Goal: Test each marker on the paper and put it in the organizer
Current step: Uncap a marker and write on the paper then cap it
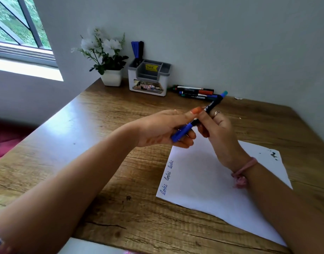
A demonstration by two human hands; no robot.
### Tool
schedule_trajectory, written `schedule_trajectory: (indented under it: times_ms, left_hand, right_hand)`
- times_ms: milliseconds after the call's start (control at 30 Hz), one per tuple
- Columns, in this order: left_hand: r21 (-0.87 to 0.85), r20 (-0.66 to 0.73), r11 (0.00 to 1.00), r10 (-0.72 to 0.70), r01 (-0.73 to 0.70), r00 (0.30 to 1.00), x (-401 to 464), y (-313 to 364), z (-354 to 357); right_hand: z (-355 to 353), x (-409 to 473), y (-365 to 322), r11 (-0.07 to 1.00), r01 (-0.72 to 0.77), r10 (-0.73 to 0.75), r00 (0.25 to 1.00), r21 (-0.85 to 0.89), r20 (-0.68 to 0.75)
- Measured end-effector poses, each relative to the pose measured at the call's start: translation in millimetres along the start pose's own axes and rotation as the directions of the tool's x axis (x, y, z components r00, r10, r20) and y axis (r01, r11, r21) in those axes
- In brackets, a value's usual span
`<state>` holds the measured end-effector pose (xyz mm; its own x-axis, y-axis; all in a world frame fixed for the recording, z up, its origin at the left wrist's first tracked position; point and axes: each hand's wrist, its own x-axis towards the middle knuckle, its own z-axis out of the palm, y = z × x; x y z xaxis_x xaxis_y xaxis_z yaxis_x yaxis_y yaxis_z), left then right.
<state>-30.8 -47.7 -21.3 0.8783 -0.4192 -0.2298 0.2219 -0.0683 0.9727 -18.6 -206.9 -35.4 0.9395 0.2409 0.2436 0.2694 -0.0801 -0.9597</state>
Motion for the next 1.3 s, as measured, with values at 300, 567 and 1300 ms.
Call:
schedule_trajectory:
  times_ms: [300, 567, 1300]
  left_hand:
    - [0.171, -0.022, 0.976, 0.142, -0.136, 0.990, 6, -8, 15]
    - [0.244, -0.046, 0.964, 0.122, -0.108, 0.991, 7, -10, 8]
    - [0.959, -0.027, 0.281, 0.209, -0.034, 0.978, 32, -23, -55]
  right_hand:
    - [2, 1, 6, 0.984, 0.003, -0.017, 0.997, 0.179, 0.073]
    - [3, 4, 13, 0.963, -0.066, 0.044, 0.995, 0.261, 0.088]
    - [8, -6, 25, 0.986, -0.066, 0.063, 0.998, 0.155, 0.020]
